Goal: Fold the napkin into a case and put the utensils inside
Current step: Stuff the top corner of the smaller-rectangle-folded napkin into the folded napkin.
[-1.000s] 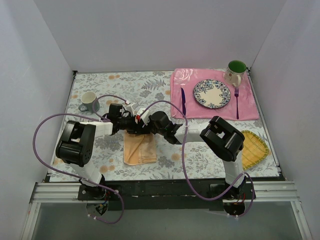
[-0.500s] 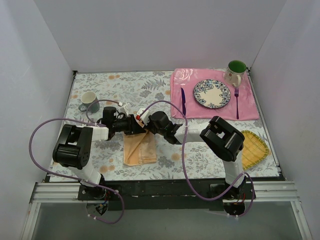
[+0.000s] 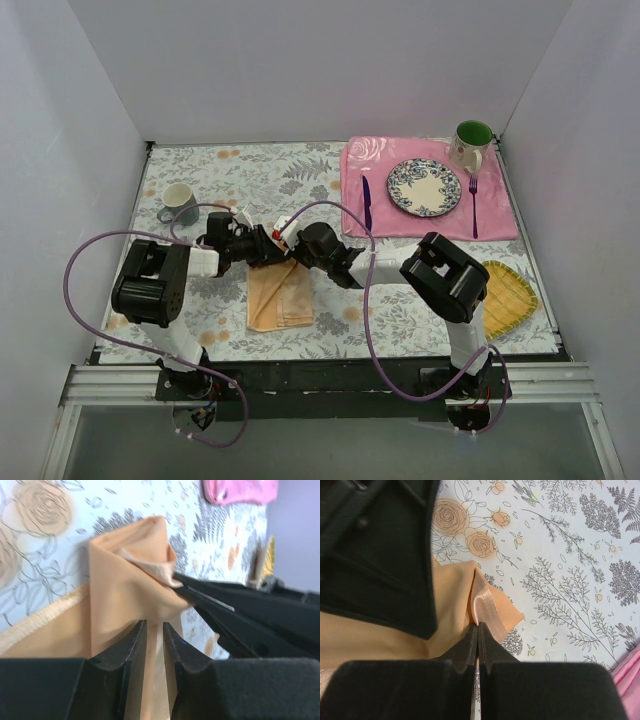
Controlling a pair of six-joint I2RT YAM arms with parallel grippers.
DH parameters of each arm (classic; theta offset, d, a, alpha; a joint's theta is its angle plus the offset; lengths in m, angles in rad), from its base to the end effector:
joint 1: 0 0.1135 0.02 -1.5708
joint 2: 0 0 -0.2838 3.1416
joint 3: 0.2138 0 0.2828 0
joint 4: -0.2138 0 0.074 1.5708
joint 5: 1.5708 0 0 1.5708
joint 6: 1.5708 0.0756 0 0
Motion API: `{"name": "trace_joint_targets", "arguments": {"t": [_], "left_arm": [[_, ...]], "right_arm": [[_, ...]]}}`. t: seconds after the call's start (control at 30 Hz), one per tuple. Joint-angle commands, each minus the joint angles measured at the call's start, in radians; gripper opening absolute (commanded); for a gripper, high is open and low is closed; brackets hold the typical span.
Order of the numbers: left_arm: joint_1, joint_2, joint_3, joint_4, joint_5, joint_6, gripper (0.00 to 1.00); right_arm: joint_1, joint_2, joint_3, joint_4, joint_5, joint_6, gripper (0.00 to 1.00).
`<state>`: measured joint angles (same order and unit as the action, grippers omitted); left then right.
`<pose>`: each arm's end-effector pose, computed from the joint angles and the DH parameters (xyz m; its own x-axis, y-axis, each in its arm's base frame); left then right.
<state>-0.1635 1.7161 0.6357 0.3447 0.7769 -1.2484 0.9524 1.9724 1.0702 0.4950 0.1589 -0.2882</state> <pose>0.3259 -0.1075 0.0929 -0.8063 -0.5525 0.2114 -0.4288 0.2997 -0.8522 0.2914 0.3889 0.1362 -0.0154 -0.5057 -0.8626 -0.7559 0.5706 -0.3211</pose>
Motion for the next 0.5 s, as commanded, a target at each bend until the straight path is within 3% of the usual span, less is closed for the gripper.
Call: {"name": "trace_joint_targets", "arguments": {"t": [0.0, 0.47], "left_arm": [[-0.044, 0.045, 0.077, -0.016, -0.151, -0.121, 0.19], [-0.077, 0.083, 0.104, -0.039, -0.320, -0.266, 0.18]], "right_arm": [[0.006, 0.008, 0.048, 0.007, 0.005, 0.023, 0.01], [0.006, 0.008, 0.036, -0.003, 0.019, 0.020, 0.01]]}}
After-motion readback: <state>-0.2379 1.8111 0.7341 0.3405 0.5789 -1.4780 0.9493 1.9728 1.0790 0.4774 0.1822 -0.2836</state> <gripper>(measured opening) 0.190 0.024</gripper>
